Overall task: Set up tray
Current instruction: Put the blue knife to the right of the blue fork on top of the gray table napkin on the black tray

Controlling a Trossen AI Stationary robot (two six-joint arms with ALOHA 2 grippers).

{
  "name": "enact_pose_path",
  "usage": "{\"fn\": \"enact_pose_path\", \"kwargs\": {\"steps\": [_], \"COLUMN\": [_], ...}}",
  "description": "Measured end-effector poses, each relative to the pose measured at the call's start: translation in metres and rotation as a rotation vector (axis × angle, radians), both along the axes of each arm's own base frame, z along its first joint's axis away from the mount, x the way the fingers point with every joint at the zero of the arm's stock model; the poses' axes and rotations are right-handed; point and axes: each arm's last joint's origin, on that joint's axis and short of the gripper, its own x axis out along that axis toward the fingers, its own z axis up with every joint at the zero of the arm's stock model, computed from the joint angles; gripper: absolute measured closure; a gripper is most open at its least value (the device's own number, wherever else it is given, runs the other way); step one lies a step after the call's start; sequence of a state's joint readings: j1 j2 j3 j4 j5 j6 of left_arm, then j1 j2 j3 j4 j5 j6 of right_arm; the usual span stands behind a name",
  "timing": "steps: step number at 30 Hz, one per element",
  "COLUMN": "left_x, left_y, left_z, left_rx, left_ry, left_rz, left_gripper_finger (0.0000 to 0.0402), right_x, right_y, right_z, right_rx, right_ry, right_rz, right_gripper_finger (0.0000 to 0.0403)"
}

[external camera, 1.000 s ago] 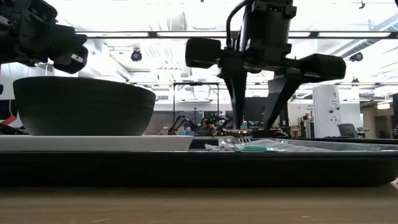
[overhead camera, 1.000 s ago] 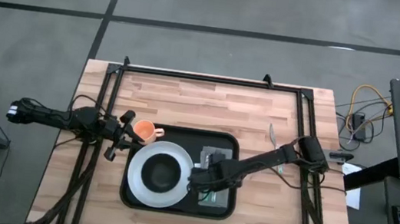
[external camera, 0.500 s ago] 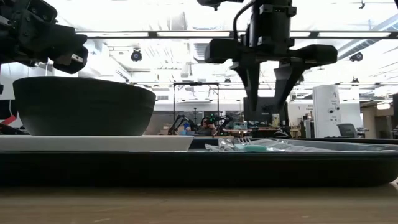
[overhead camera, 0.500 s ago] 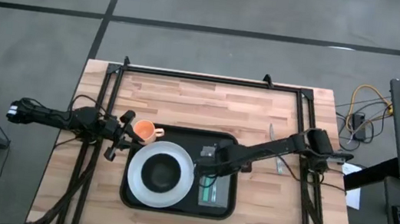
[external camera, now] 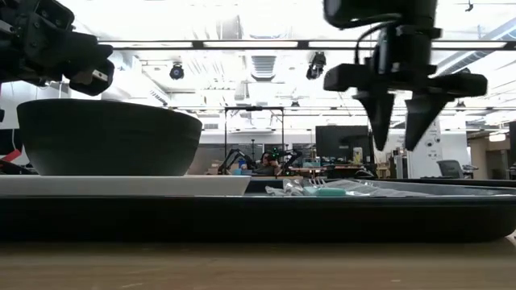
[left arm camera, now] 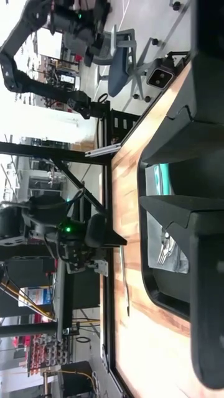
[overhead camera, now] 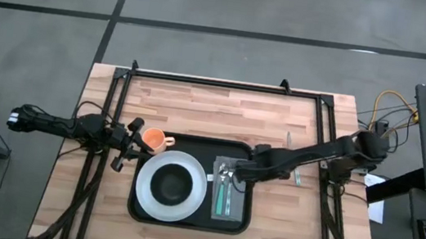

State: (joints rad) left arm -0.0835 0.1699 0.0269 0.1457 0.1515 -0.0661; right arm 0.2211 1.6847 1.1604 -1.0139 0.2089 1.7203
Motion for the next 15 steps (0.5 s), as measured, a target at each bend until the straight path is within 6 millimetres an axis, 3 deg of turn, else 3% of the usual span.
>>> {"fn": "enact_pose_path", "kwargs": {"steps": [15], "left_x": [0.0], "left_y": [0.0], "left_z": [0.0], "left_rx": [0.0], "left_ry": [0.0], "left_rz": [0.0], "left_gripper_finger": [0.0327], "right_x": [-0.081], "right_y": [-0.021], "right_z": [-0.012], "right_rx": [0.002], "right_ry": [0.009], "right_rz": [-0.012], "right_gripper_finger": [0.0222]}}
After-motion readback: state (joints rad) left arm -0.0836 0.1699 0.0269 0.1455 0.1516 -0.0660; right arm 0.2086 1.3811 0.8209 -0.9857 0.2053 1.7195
